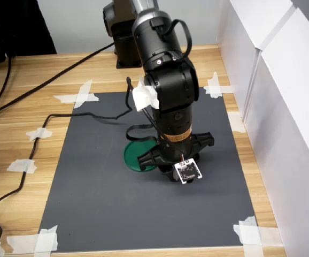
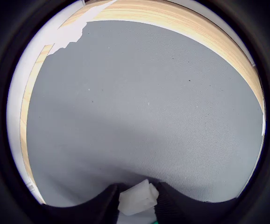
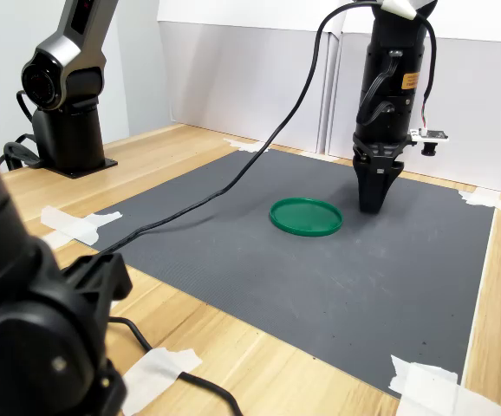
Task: Grasp a white terminal and put it on the green lid.
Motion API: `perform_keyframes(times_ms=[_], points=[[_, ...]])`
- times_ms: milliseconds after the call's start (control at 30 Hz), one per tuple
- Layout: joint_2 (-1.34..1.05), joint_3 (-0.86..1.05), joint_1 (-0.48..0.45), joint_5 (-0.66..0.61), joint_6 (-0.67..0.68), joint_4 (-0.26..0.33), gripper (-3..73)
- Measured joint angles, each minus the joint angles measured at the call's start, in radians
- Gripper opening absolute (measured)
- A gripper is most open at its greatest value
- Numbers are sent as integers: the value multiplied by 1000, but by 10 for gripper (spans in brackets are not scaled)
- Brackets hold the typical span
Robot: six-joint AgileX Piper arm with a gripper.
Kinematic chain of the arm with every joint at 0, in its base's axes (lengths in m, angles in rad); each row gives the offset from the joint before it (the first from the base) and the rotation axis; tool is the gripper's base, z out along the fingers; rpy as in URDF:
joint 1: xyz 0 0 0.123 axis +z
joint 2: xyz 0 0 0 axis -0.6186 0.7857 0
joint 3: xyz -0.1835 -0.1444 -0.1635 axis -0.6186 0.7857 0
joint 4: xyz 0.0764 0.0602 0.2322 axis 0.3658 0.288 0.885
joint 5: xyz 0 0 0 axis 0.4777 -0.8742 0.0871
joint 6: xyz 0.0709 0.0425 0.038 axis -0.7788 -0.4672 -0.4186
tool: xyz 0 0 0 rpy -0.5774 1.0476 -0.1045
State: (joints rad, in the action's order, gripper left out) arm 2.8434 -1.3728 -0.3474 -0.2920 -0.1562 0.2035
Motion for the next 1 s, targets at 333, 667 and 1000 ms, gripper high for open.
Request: perform_keyframes(times_ms=[333,667,1000], points=[[-39,0,0,-36,12,3,284],[-179,113,-26,-78,66,3,284],[-235,261,-91,-23,95,-51,284]])
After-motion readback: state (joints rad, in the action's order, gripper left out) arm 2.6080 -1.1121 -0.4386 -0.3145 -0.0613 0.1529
